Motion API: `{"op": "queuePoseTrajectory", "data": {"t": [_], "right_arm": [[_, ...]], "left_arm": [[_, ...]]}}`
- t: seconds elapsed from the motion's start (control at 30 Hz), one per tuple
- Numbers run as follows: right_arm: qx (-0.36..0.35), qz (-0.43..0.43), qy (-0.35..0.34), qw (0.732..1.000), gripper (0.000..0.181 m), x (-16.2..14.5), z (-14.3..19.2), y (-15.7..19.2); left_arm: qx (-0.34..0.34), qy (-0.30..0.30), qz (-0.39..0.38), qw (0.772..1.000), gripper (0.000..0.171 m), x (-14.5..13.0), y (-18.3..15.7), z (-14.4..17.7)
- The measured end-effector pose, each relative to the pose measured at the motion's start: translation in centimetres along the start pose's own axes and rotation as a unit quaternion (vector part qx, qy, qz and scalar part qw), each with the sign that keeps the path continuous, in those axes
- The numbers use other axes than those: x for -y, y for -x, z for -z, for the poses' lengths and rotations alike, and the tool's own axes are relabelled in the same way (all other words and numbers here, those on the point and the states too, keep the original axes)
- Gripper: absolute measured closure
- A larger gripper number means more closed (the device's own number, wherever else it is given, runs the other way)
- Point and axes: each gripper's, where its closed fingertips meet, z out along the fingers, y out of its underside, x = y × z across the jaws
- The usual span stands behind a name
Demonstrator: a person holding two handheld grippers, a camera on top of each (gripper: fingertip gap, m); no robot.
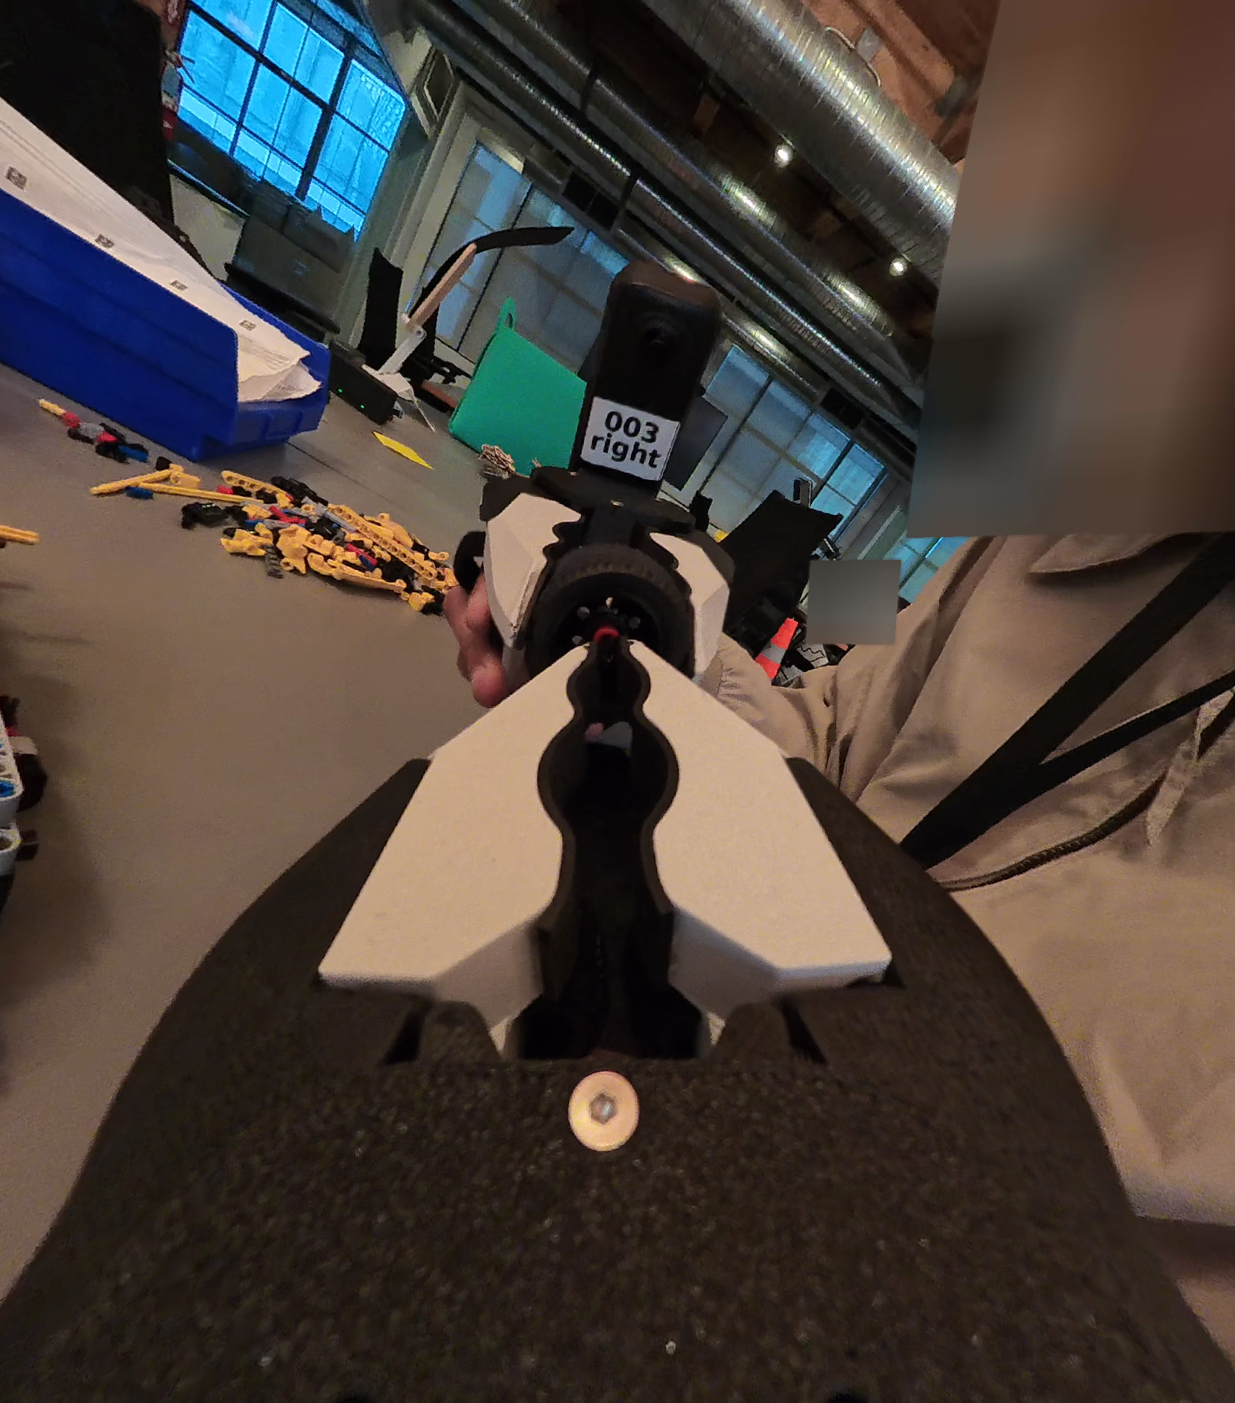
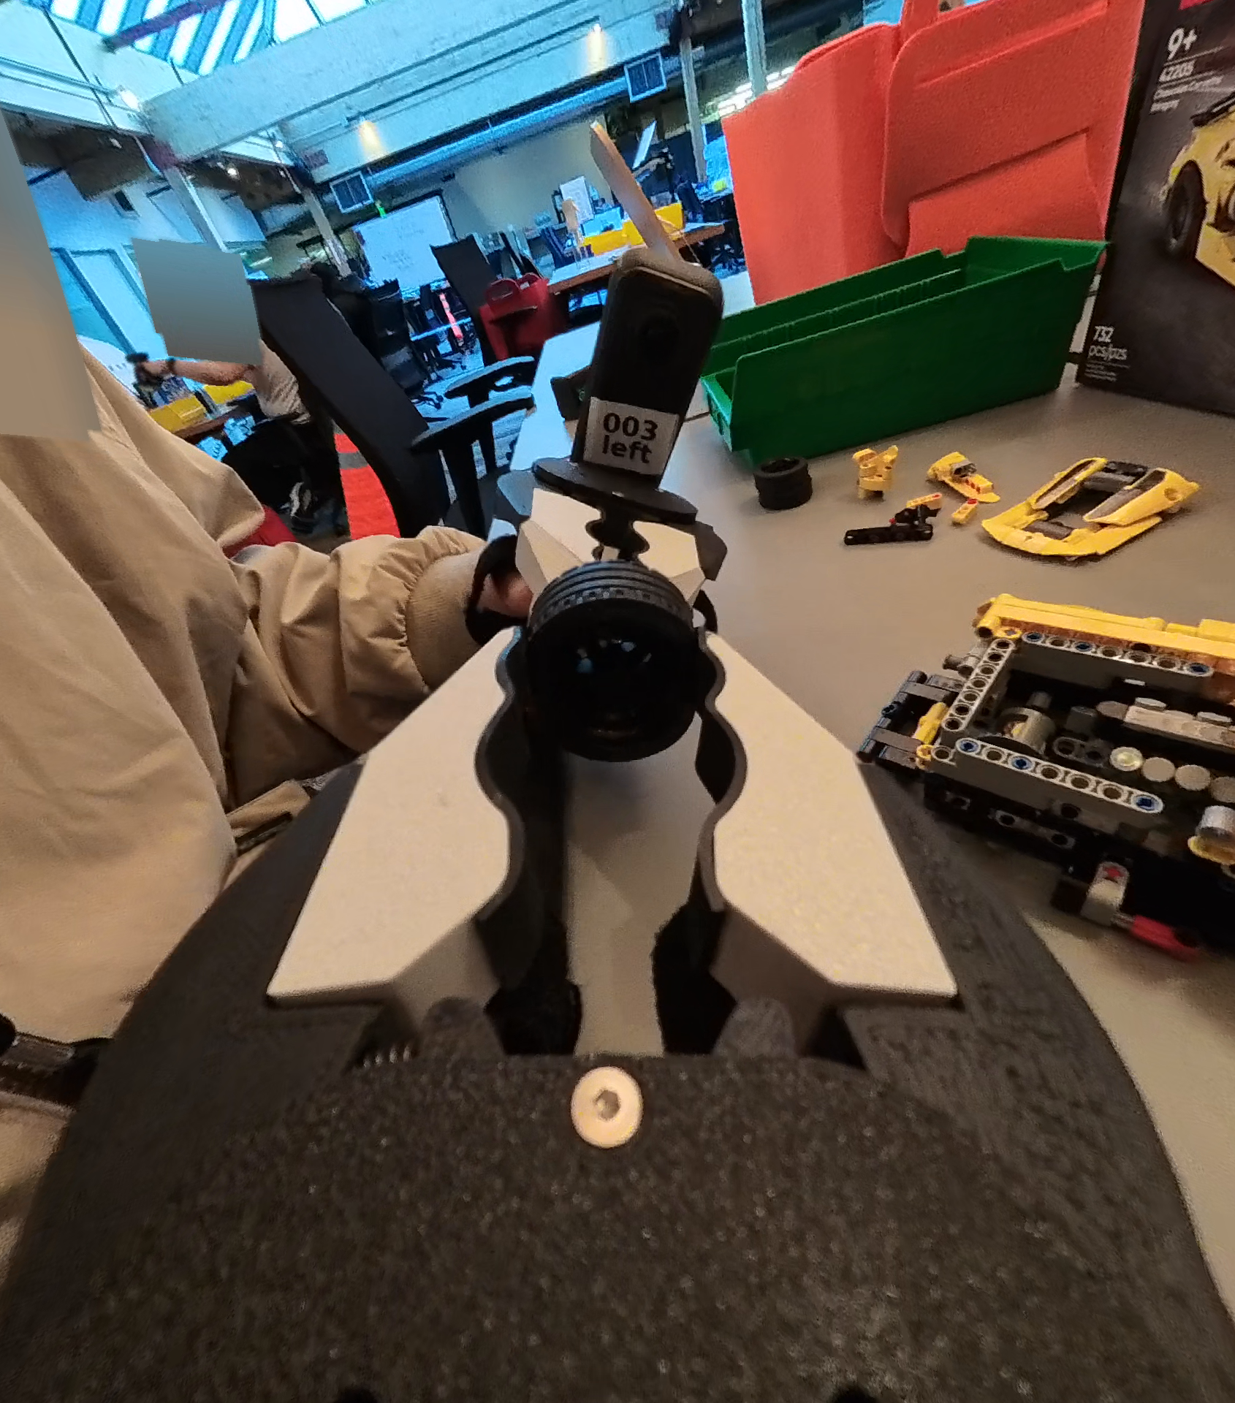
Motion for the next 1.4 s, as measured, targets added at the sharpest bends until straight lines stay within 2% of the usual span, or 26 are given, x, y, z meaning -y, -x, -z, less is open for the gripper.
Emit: {"op": "queuePoseTrajectory", "data": {"t": [0.17,0.37,0.43,0.47,0.5,0.57,0.63,0.7,0.83,0.93,1.0,1.07,1.13,1.23,1.3,1.4], "right_arm": [[0.009,0.000,0.001,1.000,0.140,0.5,0.6,-0.2],[0.031,-0.027,-0.007,0.999,0.141,0.7,1.1,0.1],[0.049,-0.083,-0.134,0.986,0.142,4.8,5.6,-0.9],[0.015,-0.084,-0.133,0.987,0.142,4.7,7.4,-2.3],[-0.017,-0.069,-0.100,0.992,0.141,3.5,7.5,-3.2],[0.036,-0.098,-0.111,0.988,0.141,3.8,6.6,-2.0],[0.050,-0.106,-0.108,0.987,0.141,3.8,6.2,-1.9],[0.096,-0.139,-0.148,0.974,0.140,5.1,7.4,-1.4],[0.108,-0.152,-0.175,0.967,0.140,5.8,8.1,-1.5],[0.070,-0.154,-0.141,0.975,0.139,4.6,7.4,-2.6],[-0.024,-0.126,-0.084,0.988,0.137,2.5,6.4,-4.8],[-0.113,-0.081,-0.011,0.990,0.137,0.2,5.5,-6.9],[-0.151,-0.040,0.037,0.987,0.136,-0.7,4.4,-7.4],[-0.173,0.017,0.098,0.980,0.136,0.8,2.4,-6.9],[-0.181,0.086,0.175,0.964,0.136,2.3,0.9,-6.8],[-0.161,0.122,0.302,0.932,0.136,3.0,-2.3,-7.8]], "left_arm": [[0.021,0.010,-0.056,0.998,0.170,0.5,0.0,0.2],[0.032,0.016,-0.083,0.996,0.170,0.4,-0.3,0.5],[0.052,-0.059,-0.066,0.995,0.170,3.1,0.2,3.6],[0.068,-0.104,-0.056,0.991,0.171,4.5,0.7,5.8],[0.079,-0.115,-0.059,0.988,0.171,4.8,0.8,6.7],[0.079,-0.069,-0.077,0.992,0.170,3.5,0.7,5.0],[0.070,-0.030,-0.093,0.993,0.169,2.5,0.4,3.5],[0.069,-0.019,-0.097,0.993,0.169,2.2,0.5,3.2],[0.051,-0.035,-0.097,0.993,0.169,2.7,-0.5,3.0],[0.067,-0.061,-0.099,0.991,0.169,3.6,-0.3,3.6],[0.102,-0.077,-0.106,0.986,0.169,4.2,0.5,4.4],[0.163,-0.101,-0.119,0.974,0.169,5.1,1.9,6.0],[0.258,-0.126,-0.123,0.950,0.169,6.0,4.1,8.8],[0.376,-0.116,-0.079,0.916,0.169,4.8,6.6,12.9],[0.417,-0.104,-0.068,0.900,0.169,3.7,6.0,14.8],[0.450,-0.095,-0.074,0.885,0.169,2.9,3.8,17.2]]}}
